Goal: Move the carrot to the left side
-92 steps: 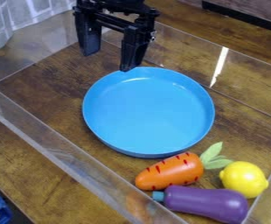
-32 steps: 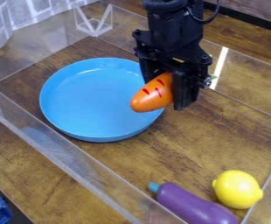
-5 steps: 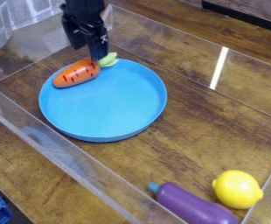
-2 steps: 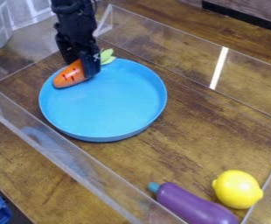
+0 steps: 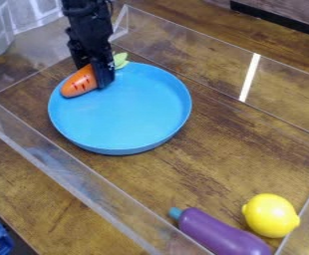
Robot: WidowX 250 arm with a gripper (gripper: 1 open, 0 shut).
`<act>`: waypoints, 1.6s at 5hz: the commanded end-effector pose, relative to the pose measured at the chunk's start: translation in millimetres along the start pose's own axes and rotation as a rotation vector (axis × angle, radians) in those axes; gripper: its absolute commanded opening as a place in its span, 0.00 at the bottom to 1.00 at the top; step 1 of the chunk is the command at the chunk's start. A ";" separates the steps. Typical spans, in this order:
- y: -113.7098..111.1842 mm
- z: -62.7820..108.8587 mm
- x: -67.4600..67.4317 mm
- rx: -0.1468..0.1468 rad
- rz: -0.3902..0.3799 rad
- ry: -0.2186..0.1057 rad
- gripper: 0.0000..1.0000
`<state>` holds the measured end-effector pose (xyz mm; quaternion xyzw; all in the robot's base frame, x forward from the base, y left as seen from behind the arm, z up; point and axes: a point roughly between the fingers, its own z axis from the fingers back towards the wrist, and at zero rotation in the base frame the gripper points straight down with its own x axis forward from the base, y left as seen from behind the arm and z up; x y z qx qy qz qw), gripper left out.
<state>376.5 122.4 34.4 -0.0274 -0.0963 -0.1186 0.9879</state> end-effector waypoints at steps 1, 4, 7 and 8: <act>9.8 23.9 12.6 0.039 -0.016 -0.055 0.00; 10.8 23.1 40.2 0.015 -0.087 -0.040 1.00; 9.5 19.8 31.5 0.046 0.095 -0.031 0.00; 8.9 21.4 32.4 0.046 0.109 -0.025 0.00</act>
